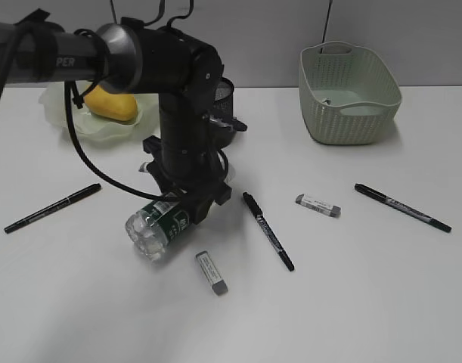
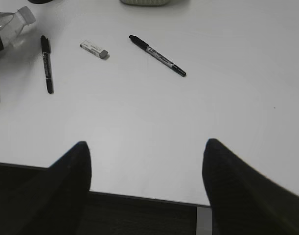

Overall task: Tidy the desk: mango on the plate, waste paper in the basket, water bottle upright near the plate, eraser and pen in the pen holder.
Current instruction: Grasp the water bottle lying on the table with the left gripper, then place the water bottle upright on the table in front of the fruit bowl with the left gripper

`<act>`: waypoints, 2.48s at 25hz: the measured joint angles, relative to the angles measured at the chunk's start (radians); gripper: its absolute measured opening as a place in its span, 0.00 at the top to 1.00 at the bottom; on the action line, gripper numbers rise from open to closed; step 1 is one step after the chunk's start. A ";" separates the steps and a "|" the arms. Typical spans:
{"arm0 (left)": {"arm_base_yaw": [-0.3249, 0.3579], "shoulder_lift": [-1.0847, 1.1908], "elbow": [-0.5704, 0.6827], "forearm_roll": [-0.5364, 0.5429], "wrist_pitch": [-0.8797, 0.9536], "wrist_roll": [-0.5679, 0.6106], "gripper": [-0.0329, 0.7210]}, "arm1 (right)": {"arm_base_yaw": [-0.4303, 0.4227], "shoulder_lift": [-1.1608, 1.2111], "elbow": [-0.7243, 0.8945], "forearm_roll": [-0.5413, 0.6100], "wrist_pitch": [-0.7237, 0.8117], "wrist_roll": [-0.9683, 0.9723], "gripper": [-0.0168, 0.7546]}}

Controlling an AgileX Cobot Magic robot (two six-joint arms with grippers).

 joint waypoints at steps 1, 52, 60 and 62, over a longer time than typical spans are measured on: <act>0.000 0.001 -0.010 -0.007 0.005 0.000 0.31 | 0.000 0.000 0.000 0.000 0.000 0.000 0.25; 0.551 -0.930 1.267 -0.191 -1.804 -0.063 0.31 | 0.000 0.000 0.000 0.000 0.000 0.000 0.25; 0.566 -0.621 1.269 -0.206 -2.167 -0.063 0.31 | 0.000 0.000 0.000 0.000 -0.010 0.000 0.25; 0.566 -0.542 1.269 -0.207 -2.257 -0.063 0.31 | 0.000 0.000 0.000 0.000 -0.012 0.000 0.25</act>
